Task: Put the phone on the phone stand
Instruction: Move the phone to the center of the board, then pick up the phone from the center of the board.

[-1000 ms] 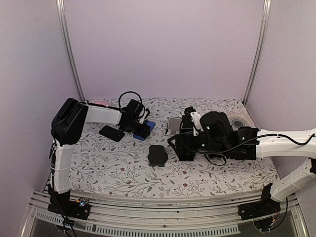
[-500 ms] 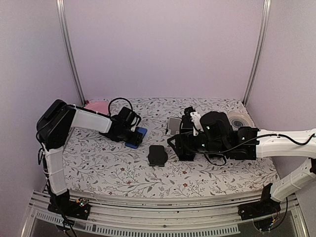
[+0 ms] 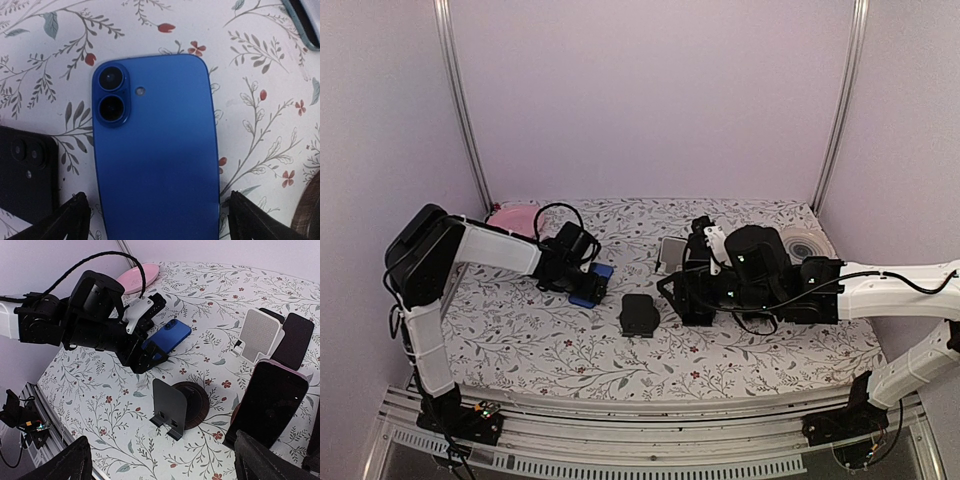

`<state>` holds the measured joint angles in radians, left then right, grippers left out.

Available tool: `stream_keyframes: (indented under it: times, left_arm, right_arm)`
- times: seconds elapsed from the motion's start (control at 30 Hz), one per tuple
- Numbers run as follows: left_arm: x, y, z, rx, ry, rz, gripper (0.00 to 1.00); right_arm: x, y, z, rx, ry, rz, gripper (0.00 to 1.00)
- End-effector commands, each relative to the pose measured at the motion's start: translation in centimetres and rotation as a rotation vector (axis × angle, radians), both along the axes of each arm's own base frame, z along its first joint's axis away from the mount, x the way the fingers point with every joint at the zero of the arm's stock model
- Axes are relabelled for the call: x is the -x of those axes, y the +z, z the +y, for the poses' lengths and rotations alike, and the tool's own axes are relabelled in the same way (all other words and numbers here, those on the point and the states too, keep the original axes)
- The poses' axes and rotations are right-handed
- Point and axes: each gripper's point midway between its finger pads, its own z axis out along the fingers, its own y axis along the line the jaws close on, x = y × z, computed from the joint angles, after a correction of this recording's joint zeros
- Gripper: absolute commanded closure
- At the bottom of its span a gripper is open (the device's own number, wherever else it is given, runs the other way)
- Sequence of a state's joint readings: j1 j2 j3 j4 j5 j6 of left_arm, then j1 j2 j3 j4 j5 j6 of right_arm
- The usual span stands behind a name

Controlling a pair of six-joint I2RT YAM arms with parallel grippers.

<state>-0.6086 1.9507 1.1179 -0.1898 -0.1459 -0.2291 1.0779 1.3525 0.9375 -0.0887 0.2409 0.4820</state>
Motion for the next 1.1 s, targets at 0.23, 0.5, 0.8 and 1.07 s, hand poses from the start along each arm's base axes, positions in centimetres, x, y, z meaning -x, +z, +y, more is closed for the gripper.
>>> stream_keyframes:
  times: [0.23,0.5,0.8,1.07]
  left_arm:
    - [1.8,-4.3,1.3,-0.093,-0.042,0.151,0.03]
    - [1.7,-5.3,1.7,-0.053,-0.038,0.189,0.08]
    - [1.9,-6.4,1.9,-0.033,-0.027,0.22,0.09]
    - [2.2,-6.5,1.7,-0.014,-0.025,0.227,0.24]
  right_arm:
    - [-0.3,0.9,0.3,-0.011,-0.005,-0.015,0.01]
    - [-0.3,0.6,0.3,-0.006,-0.004,-0.012,0.01]
    - [-0.3,0.3,0.3,-0.004,-0.006,-0.007,0.01]
    - [-0.2,0.2,0.2,-0.006,-0.007,-0.006,0.01]
